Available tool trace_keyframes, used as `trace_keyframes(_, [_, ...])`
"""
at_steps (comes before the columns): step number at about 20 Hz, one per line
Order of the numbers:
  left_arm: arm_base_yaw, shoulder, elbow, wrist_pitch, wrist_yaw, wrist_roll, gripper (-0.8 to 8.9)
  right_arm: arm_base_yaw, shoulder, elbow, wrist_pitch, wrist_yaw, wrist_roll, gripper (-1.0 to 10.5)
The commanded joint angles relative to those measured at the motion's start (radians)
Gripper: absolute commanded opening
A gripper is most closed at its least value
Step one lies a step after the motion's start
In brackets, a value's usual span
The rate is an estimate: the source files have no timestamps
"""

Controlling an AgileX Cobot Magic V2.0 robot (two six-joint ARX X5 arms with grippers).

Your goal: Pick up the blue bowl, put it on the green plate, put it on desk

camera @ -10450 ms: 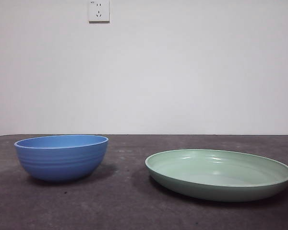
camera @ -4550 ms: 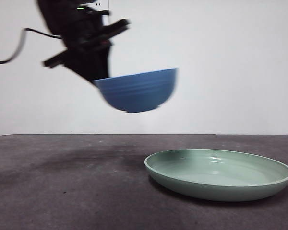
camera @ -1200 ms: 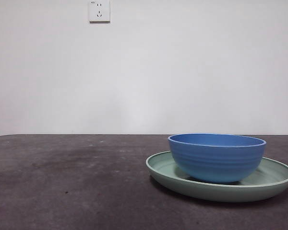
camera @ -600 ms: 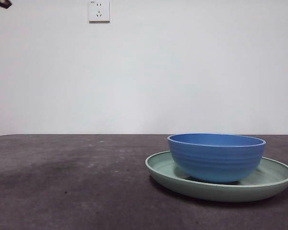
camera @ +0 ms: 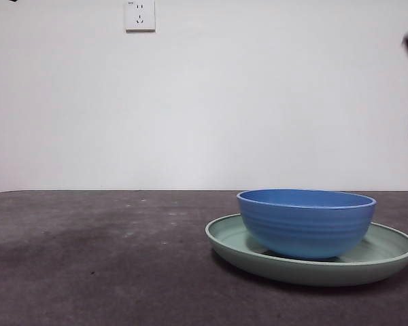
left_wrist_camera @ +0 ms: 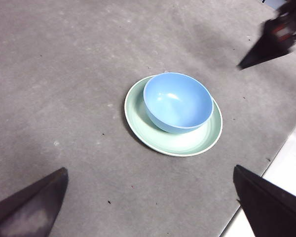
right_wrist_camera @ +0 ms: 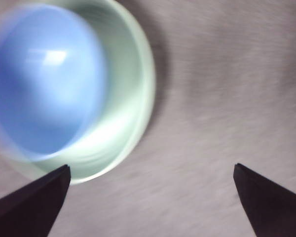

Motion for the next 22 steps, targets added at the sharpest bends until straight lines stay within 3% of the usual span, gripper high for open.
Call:
trace_keyframes(1, [-0.004,0.005,0.011,0.011,0.006,-0.002,6.26,0.011,0.084,0.017,0.051,0.047,-0.020,6.1])
trace_keyframes(3, [-0.004,0.005,0.011,0.011,0.006,-0.002,6.26,0.017,0.151,0.017,0.100,0.041,-0.031,5.7])
trace_keyframes(11, [-0.004,0.005,0.011,0.011,0.006,-0.002,6.26,0.075,0.325,0.017,0.179,0.034,-0.089,5.7])
trace_keyframes(20, [-0.004,0.005,0.011,0.011,0.006,-0.002,6.26,0.145,0.364,0.016,0.263,0.011,-0.095,3.0])
trace_keyframes(22, [-0.004,0.005,0.011,0.011,0.006,-0.002,6.26,0.146,0.364,0.016,0.263,0.011,-0.095,2.9])
